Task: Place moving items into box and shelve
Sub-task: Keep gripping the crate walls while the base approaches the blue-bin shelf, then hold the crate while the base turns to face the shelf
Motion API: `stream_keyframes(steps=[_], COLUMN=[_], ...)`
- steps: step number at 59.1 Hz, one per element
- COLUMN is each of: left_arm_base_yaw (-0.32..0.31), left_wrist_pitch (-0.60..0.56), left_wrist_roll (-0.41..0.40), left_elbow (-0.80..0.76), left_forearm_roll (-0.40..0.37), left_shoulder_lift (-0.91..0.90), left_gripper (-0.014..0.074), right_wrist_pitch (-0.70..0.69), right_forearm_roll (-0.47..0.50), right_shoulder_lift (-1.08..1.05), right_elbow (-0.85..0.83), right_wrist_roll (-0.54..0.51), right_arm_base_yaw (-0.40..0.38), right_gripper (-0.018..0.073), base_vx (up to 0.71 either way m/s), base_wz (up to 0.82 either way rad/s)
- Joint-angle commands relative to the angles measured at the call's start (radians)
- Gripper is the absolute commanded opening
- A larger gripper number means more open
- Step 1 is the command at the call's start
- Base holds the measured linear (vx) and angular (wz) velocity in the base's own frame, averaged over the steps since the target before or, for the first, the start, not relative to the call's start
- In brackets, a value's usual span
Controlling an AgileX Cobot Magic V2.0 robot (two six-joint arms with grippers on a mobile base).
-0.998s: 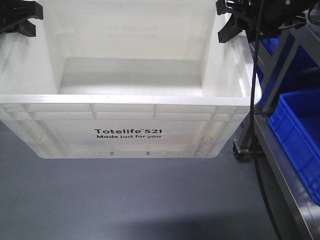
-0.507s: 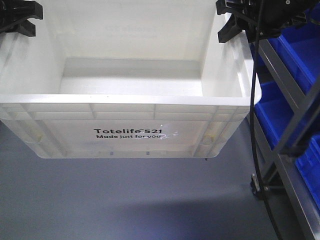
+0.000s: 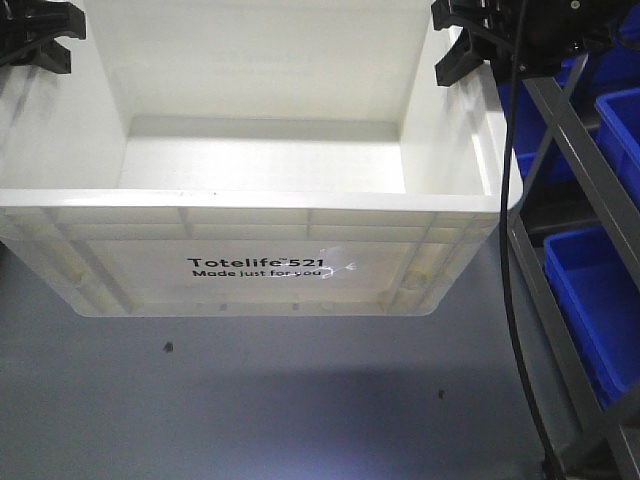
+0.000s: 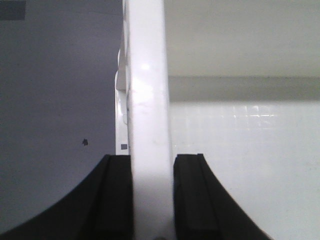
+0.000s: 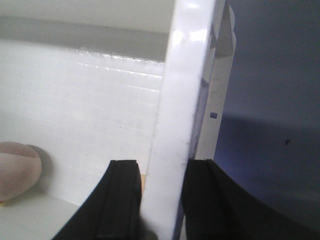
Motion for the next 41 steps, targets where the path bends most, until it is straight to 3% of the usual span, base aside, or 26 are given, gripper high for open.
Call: stream_keyframes(steps=[1, 41], left_arm_base_yaw=[-0.029, -0.029], left_wrist_pitch=[-0.146, -0.146], left_wrist_roll=[-0.011, -0.011], left_elbow=[-0.045, -0.045], left_forearm_roll=[-0.156, -0.156], left_shoulder_lift=[-0.044, -0.044], left_gripper=[-0.0016, -0.0015], right_wrist_pitch=[-0.089, -0.082], right_forearm_roll=[0.256, 0.256], right_shoulder_lift=[-0.059, -0.059], right_elbow=[-0.040, -0.040], right_wrist_roll=[-0.024, -0.024], right_arm_base_yaw=[0.025, 0.025], right_gripper=[-0.0011, -0.0011], base_vx=[0.43, 0.43], base_wz=[0.03, 0.03])
